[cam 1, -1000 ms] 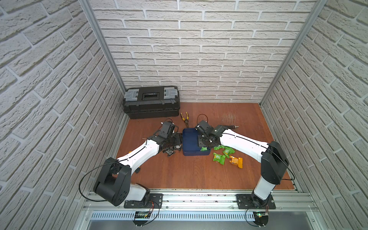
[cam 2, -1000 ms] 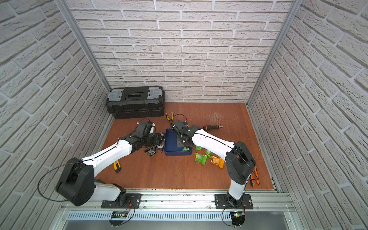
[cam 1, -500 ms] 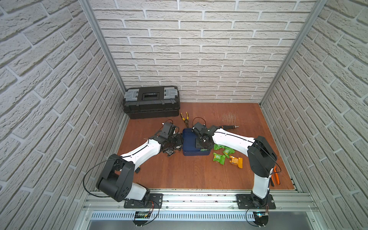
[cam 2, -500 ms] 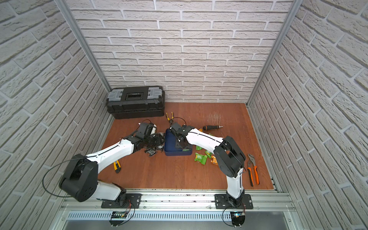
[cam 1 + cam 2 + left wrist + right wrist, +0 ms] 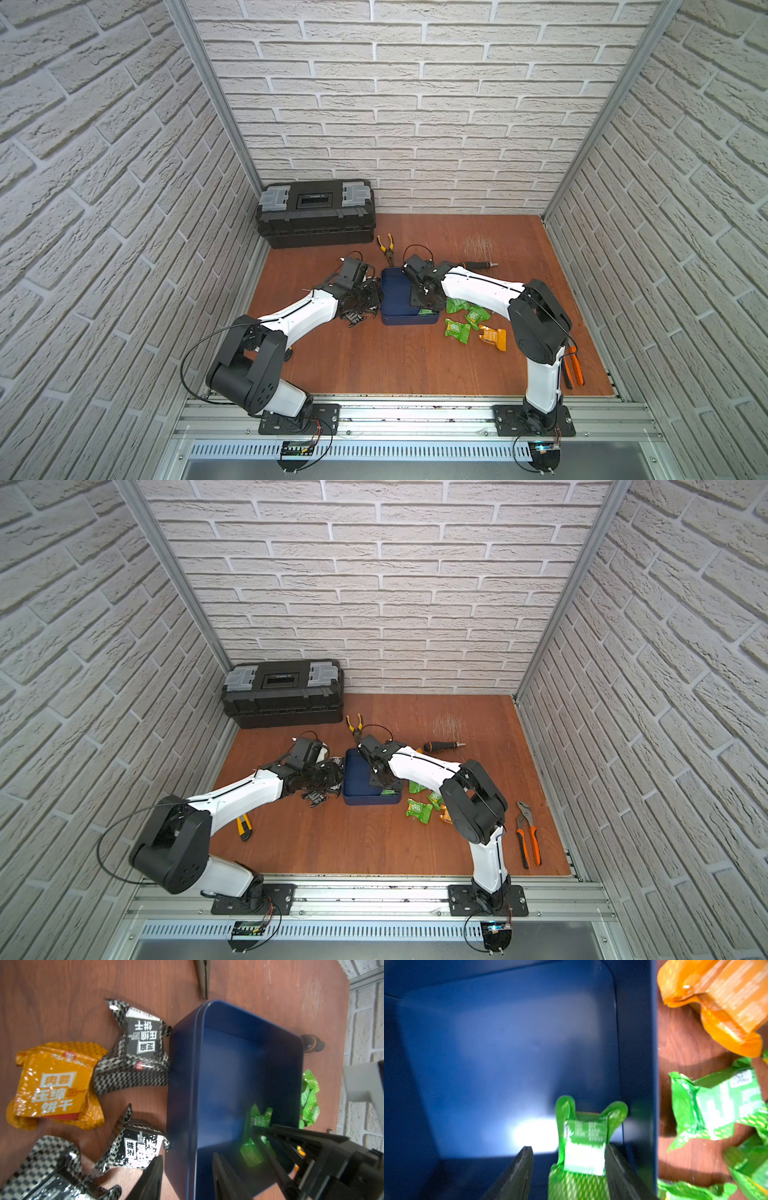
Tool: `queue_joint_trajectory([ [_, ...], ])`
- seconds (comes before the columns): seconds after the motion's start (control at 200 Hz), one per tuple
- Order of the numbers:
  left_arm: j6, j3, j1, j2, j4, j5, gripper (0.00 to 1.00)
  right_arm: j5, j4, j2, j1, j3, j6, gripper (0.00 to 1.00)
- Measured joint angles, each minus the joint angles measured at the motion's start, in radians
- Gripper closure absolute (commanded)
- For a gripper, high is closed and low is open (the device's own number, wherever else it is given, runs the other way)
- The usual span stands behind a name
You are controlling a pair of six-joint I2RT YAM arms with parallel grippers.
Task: Take the cookies out of the storage box
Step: Pick up the cookie from the storage box.
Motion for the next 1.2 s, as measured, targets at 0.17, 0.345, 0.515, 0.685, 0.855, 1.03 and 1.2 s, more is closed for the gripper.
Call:
queue_joint_trajectory([
  [0.17, -0.001, 0.004, 0.0, 0.027, 0.003, 0.014, 0.55, 0.013, 0.003, 0.042, 0.0, 0.008, -0.002, 0.39],
  [0.345, -0.008, 0.01, 0.0, 0.042, 0.01, 0.024, 0.56, 0.013, 0.006, 0.081, 0.0, 0.035, -0.029, 0.41],
  [0.515, -0.016, 0.014, -0.001, 0.062, 0.024, 0.034, 0.56, 0.01, 0.012, 0.084, -0.001, 0.073, -0.069, 0.49],
  [0.685, -0.024, 0.026, -0.004, 0.077, 0.031, 0.037, 0.56, 0.01, 0.016, 0.085, -0.004, 0.094, -0.086, 0.56],
  [0.855, -0.024, 0.029, -0.006, 0.079, 0.03, 0.039, 0.56, 0.01, 0.016, 0.095, -0.006, 0.092, -0.086, 0.55],
  [1.03, -0.023, 0.043, -0.006, 0.087, 0.031, 0.04, 0.56, 0.015, -0.007, 0.1, -0.008, 0.092, -0.089, 0.45],
  [1.2, -0.022, 0.046, -0.006, 0.09, 0.031, 0.039, 0.56, 0.013, -0.016, 0.1, -0.011, 0.092, -0.095, 0.46],
])
